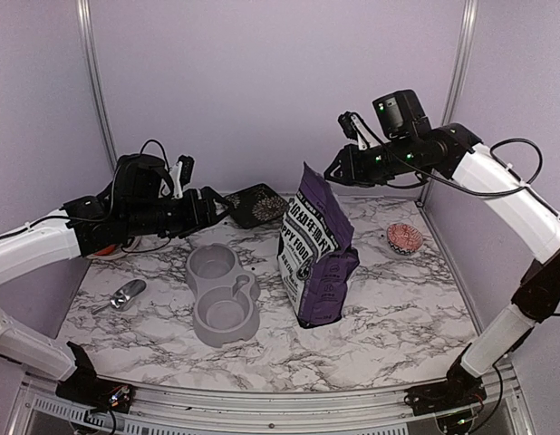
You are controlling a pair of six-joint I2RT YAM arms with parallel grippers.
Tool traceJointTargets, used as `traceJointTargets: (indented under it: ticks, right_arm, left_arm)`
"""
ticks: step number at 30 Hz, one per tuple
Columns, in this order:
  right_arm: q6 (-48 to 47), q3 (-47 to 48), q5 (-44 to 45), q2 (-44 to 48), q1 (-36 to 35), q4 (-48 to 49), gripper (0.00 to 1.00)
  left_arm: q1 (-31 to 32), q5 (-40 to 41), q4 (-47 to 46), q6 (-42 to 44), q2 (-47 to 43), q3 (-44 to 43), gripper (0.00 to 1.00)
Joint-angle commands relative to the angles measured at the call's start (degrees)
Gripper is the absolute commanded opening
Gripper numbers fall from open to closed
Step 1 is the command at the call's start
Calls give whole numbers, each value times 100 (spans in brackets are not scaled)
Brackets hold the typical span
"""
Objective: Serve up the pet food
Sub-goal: Place the pet food bag at the center of the board.
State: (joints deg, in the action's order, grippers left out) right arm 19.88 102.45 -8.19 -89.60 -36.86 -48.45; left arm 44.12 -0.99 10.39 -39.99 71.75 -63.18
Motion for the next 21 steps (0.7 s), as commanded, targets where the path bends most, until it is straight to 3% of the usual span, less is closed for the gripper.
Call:
traceJointTargets:
  ticks: [1,15,21]
  right_arm:
    - [-112,266,-147,-171,139,113,24]
    - [-157,103,-132,-311,157,342,1]
    - [224,-388,-701,-139,273,772,0]
  left_arm:
    - [294,325,-414,-174,278,-376,75]
    - [698,377,-696,-220,751,-677,75]
    - [777,398,-727,-245,783,-718,75]
